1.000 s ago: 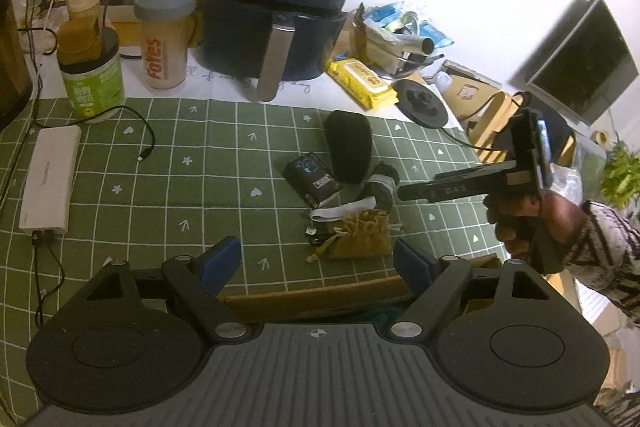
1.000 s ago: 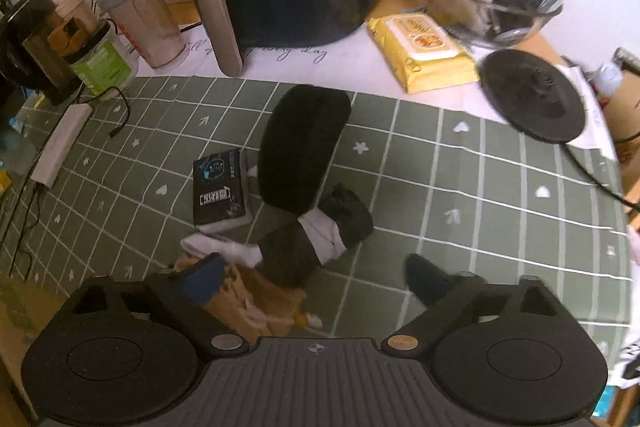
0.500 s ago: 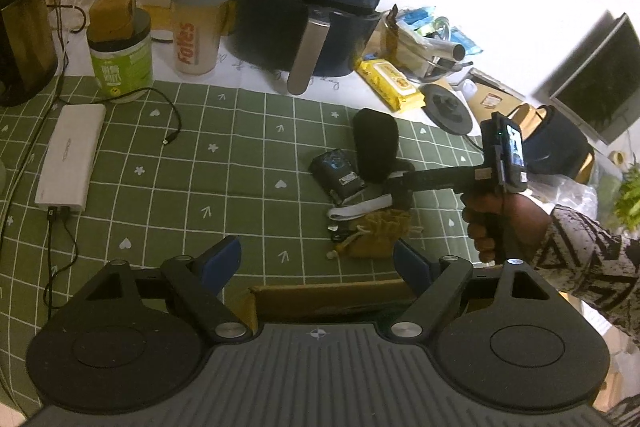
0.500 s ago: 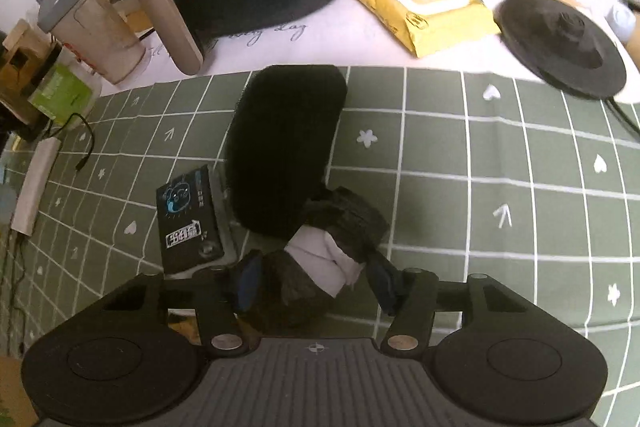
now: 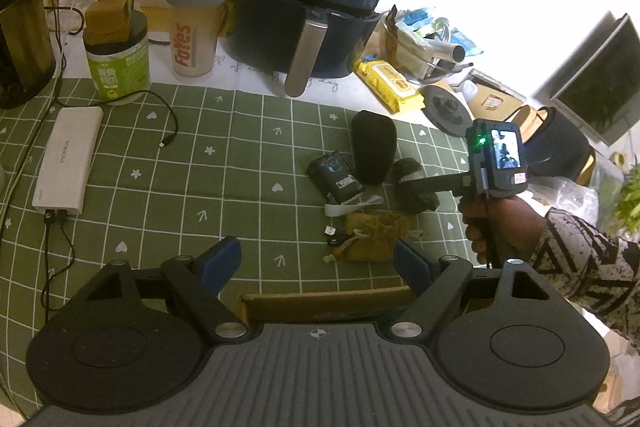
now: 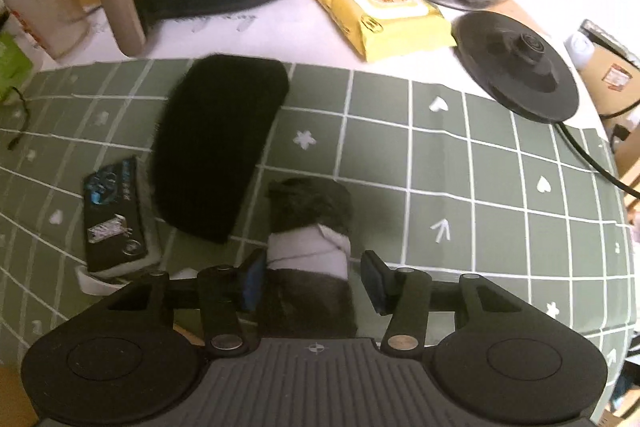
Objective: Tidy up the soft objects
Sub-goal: 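Close the right tool around the black bundle with the white band, then grasp the black cartoon-print card box with the left tool while the right tool holds the bundle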
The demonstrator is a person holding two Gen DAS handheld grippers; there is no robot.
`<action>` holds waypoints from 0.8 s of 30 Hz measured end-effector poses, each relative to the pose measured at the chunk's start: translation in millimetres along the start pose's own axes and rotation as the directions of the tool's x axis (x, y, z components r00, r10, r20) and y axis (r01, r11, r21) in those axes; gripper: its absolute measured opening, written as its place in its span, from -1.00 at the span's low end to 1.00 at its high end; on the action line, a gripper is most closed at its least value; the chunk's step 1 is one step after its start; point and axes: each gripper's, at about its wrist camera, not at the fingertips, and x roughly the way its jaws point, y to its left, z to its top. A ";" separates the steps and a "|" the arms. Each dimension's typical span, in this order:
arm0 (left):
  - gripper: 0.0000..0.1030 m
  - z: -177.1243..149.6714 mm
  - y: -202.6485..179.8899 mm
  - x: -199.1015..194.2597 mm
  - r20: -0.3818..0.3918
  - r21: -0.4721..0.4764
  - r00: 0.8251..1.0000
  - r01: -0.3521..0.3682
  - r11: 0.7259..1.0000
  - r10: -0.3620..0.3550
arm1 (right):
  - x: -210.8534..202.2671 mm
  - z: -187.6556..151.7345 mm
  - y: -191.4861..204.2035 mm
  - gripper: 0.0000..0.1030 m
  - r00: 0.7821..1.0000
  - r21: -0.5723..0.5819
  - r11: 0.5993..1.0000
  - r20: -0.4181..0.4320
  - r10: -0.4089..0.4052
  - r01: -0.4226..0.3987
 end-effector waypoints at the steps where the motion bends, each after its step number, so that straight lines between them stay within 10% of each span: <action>1: 0.63 0.3 -0.5 -0.1 0.001 0.001 1.000 0.000 1.000 0.000 | -0.1 -0.9 0.8 0.03 1.000 0.004 1.000 0.000 -0.009 0.009; 24: 0.63 23.2 -13.8 17.5 -0.012 0.133 1.000 0.010 0.991 -0.009 | -42.4 -9.2 -10.5 -0.13 0.998 0.043 0.999 0.051 0.030 -0.032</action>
